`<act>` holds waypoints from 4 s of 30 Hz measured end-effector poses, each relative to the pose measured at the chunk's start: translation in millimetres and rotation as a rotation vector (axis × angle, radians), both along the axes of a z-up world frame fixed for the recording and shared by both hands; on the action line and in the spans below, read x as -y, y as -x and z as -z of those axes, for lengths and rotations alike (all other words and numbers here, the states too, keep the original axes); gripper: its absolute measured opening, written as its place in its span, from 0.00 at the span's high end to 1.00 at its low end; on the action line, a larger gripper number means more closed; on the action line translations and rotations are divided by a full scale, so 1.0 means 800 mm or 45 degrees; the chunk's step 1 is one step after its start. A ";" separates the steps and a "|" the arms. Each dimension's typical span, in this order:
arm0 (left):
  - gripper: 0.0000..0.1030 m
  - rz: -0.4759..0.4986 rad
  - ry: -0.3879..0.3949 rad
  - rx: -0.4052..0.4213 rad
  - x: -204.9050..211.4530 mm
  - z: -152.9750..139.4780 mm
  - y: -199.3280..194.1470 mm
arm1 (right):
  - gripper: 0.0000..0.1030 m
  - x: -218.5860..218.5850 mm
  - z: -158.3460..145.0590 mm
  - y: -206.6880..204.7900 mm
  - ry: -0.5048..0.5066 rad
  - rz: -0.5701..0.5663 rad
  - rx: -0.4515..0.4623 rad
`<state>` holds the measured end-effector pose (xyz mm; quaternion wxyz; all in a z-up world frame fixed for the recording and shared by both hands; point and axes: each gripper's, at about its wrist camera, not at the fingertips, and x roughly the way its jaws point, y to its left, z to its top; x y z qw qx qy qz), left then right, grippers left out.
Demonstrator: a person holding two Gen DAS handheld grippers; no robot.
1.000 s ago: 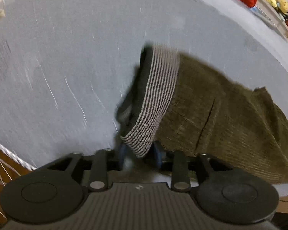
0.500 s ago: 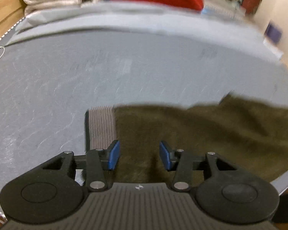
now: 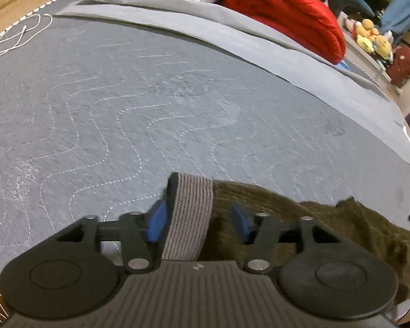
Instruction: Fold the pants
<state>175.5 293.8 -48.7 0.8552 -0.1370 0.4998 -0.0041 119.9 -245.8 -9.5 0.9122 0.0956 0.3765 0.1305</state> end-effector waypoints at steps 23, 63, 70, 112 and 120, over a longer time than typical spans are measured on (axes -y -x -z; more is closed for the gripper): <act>0.56 0.166 0.092 -0.041 -0.003 0.035 -0.033 | 1.00 -0.116 0.002 -0.094 -0.125 -0.337 0.034; 0.34 0.145 -0.325 0.082 0.099 -0.026 -0.044 | 0.52 0.169 -0.021 0.033 0.256 0.676 0.080; 0.34 0.249 -0.360 0.085 0.149 -0.018 -0.057 | 0.52 0.382 0.048 0.137 0.158 1.167 -0.059; 0.38 1.256 -0.018 0.255 0.449 0.043 0.097 | 0.56 0.431 0.056 0.250 -0.229 1.143 -0.328; 0.41 1.421 -0.077 0.156 0.496 0.113 0.156 | 0.63 0.433 0.063 0.237 -0.330 1.258 -0.310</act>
